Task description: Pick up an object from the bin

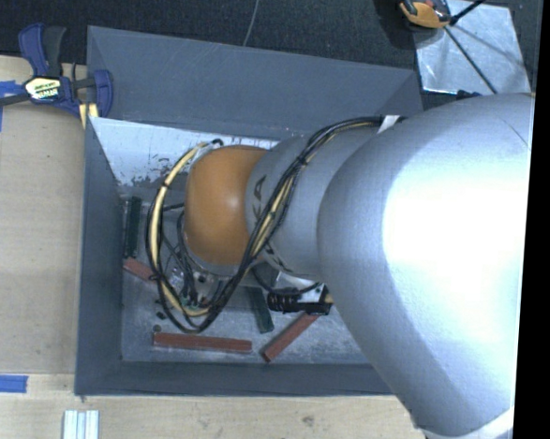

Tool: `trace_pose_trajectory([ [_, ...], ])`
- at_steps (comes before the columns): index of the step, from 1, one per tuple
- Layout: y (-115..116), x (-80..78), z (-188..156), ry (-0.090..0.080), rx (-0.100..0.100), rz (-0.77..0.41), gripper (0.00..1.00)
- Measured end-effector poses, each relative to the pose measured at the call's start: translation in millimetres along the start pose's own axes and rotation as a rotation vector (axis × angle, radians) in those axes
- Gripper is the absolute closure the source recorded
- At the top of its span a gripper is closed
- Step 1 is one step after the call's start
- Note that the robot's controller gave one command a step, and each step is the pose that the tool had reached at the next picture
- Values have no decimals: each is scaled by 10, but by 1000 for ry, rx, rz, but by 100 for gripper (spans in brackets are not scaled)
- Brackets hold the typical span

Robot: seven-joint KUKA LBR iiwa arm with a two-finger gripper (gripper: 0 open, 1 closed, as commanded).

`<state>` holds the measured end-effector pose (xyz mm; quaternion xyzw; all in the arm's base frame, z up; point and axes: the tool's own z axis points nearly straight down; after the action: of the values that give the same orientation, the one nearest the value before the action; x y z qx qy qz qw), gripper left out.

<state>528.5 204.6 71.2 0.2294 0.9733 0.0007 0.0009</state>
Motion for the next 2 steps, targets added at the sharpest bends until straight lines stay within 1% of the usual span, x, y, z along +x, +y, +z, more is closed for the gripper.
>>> trace_pose_trajectory([
  [2,-7,5,-30,1,1,1,100],
])
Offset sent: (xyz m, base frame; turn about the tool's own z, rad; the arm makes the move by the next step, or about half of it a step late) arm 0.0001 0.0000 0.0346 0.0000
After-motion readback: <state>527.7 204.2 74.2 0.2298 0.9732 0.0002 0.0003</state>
